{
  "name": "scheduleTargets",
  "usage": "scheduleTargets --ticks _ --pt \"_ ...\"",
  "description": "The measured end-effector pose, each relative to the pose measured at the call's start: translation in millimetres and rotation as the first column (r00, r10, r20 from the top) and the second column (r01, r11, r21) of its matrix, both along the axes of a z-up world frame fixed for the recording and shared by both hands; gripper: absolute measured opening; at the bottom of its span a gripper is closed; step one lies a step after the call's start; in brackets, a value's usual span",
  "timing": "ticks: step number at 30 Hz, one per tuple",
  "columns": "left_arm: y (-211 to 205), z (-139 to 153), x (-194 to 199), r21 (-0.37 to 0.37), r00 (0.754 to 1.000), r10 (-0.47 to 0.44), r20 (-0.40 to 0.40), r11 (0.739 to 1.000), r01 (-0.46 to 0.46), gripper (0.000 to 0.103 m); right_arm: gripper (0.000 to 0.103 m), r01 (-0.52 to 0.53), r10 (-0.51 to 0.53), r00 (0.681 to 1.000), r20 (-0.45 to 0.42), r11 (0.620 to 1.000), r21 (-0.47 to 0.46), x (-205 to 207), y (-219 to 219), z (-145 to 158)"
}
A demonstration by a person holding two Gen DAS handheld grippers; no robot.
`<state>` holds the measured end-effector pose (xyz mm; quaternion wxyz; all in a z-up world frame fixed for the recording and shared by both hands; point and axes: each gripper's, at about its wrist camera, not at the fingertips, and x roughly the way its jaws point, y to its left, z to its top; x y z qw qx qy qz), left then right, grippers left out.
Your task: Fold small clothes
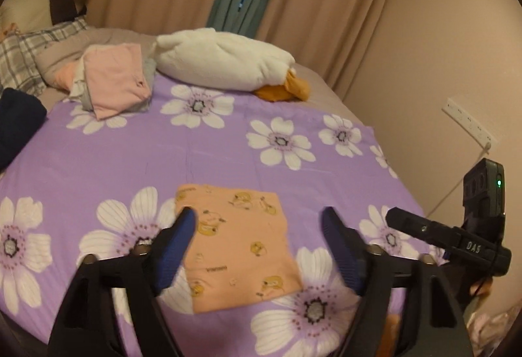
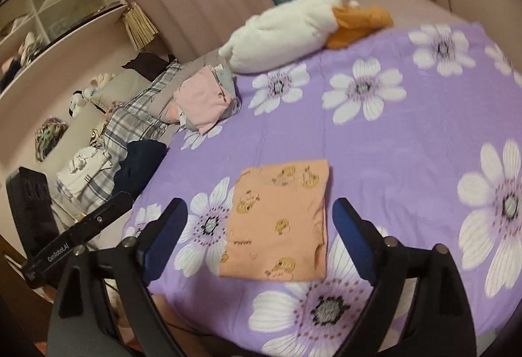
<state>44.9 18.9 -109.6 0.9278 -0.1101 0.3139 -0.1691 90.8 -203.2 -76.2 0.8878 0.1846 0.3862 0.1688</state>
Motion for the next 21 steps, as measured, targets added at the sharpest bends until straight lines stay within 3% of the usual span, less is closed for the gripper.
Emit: scheduleTargets --ticks 3,9,14,21 --pt "-6.0 -2.2 0.9 0.041 1.000 -0.013 -0.013 0.999 0.013 0.102 0.103 0.040 -0.040 0.999 -0.002 0.999 0.001 -5.7 -6.8 2.2" --pt "-9.0 0.3 -7.1 0.057 1.000 0.000 -0.010 0.998 0.000 0.102 0.103 0.125 -0.124 0.992 0.012 0.989 -0.076 -18.5 -11.8 7.8" --pt "-15.3 -1.3 -10.1 0.082 1.000 0.009 -0.022 0.997 -0.008 0.102 0.103 0.142 -0.138 0.990 0.038 0.980 -0.142 -22.2 -9.6 10.3" --pt "-20.0 -1.7 -13.1 0.085 0.999 -0.020 -0.027 0.996 0.023 0.102 0.103 0.128 -0.123 0.991 0.041 0.980 -0.154 -26.1 -8.0 11.7"
